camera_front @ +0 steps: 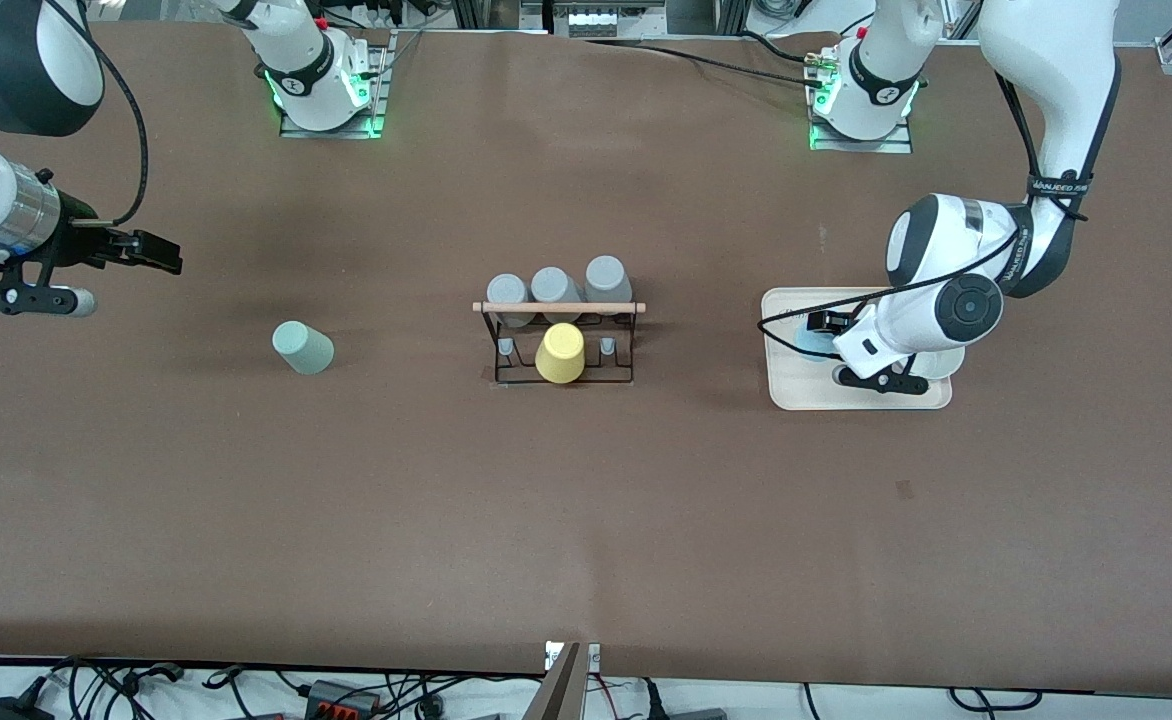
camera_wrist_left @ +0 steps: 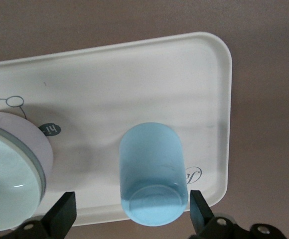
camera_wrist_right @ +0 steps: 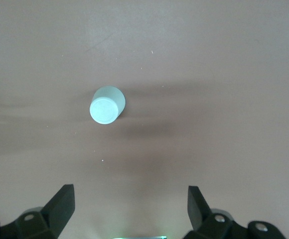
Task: Hang scattered cups on rack with three cups
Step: 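Lift the blue cup with the left gripper while the right gripper approaches the teal cup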
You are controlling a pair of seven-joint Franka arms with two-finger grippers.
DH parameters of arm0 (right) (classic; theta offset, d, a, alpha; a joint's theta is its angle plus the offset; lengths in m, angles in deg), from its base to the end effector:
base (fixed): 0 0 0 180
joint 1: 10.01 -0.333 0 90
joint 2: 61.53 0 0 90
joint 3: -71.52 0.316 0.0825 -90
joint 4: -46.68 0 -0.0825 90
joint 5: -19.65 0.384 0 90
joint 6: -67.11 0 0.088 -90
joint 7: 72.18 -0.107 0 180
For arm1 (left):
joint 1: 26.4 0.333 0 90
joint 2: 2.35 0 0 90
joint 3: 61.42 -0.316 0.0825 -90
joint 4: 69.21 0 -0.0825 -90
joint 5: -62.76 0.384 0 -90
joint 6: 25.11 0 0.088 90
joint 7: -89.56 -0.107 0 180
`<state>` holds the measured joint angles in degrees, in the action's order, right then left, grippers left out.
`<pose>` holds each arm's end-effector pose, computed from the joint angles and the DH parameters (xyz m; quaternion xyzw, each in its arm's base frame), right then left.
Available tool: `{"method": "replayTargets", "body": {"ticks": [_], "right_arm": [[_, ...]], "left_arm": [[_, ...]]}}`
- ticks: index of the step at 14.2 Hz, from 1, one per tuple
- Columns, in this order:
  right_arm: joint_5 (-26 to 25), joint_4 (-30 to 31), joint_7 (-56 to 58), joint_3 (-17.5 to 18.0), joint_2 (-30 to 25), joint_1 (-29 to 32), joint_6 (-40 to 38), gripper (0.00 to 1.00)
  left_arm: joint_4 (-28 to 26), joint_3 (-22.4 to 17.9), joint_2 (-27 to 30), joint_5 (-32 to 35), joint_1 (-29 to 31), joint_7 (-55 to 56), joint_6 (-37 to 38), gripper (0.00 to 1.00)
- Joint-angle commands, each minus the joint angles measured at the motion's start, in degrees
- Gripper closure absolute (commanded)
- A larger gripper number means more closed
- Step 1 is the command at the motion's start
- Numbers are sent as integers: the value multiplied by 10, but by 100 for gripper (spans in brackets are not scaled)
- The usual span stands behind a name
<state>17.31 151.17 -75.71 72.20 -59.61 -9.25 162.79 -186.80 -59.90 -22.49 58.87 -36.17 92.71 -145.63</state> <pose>0.5513 -0.0048 0.4953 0.9950 -0.0274 -0.0928 0.0226 0.5467 -0.1123 0.2445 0.9871 -0.0486 -0.1523 0.0119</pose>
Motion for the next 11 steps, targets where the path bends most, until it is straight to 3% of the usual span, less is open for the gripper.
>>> {"method": "replayTargets", "body": {"ticks": [1,11], "right_arm": [[5,14,4,-1,-9,-5,-2,0],[5,36,5,-2,-17,-6,-2,0]], "left_arm": [[-10,3,-2,-13,1,-2,-14,0],[-17,10,-26,-19,1,4,-29,0]]}}
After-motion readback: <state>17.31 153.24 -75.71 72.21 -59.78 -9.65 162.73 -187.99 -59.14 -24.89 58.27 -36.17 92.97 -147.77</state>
